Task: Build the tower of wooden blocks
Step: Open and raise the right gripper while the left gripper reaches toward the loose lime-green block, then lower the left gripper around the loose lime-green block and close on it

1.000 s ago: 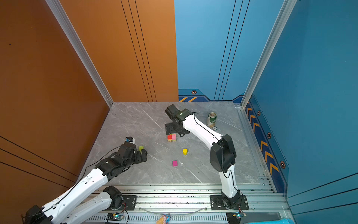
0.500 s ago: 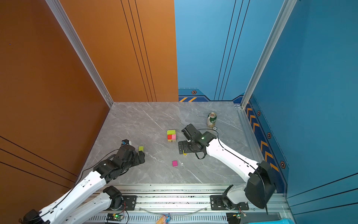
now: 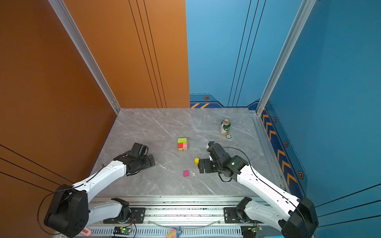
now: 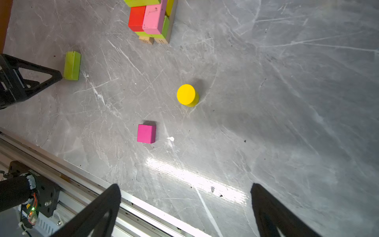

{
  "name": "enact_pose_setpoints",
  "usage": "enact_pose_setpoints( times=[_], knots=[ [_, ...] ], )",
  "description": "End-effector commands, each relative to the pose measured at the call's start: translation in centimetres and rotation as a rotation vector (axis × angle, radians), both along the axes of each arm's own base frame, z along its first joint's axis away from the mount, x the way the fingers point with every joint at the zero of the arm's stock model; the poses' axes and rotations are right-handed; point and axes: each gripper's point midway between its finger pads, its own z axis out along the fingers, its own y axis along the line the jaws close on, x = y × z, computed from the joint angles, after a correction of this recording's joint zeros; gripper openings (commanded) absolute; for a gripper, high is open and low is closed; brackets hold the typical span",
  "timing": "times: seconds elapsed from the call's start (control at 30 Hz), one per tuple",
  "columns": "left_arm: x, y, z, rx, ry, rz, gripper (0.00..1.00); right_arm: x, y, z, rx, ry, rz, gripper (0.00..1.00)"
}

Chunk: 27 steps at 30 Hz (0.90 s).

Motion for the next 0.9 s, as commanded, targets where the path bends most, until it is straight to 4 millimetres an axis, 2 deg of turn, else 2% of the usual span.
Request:
enact_pose_setpoints(
  times=[0.0, 0.23, 0.37, 0.6, 0.73, 0.87],
  knots=[
    [1.6, -0.7, 0.9, -0.015, -0.021, -0.03, 0.97, -0.1, 0.1, 0.3, 0.051, -0.008, 0.005, 1.0],
    [3.7, -0.6, -0.2, 0.036, 0.011, -0.049, 0.98, -0.6, 0.0, 0.1, 0.081, 0.01, 0.022, 1.0],
    [4.7, -1.1, -1.9, 0.033, 0.057, -0.067, 0.97, -0.7, -0.4, -0.3, 0.081, 0.025, 0.012, 1.0],
    [5.8, -3.3, -3.2, 0.004, 0.073, -0.114, 0.88, -0.5, -0.7, -0.5, 0.09, 0.038, -0.002, 1.0],
    [5.8, -4.6, -3.3, 0.013, 0.071, -0.145, 0.78, -0.5, -1.0, -0.5, 0.088, 0.04, -0.011, 1.0],
    [5.4, -5.9, -3.5, 0.014, 0.077, -0.175, 0.64, -0.4, -1.3, -0.6, 0.087, 0.038, -0.021, 1.0]
  ],
)
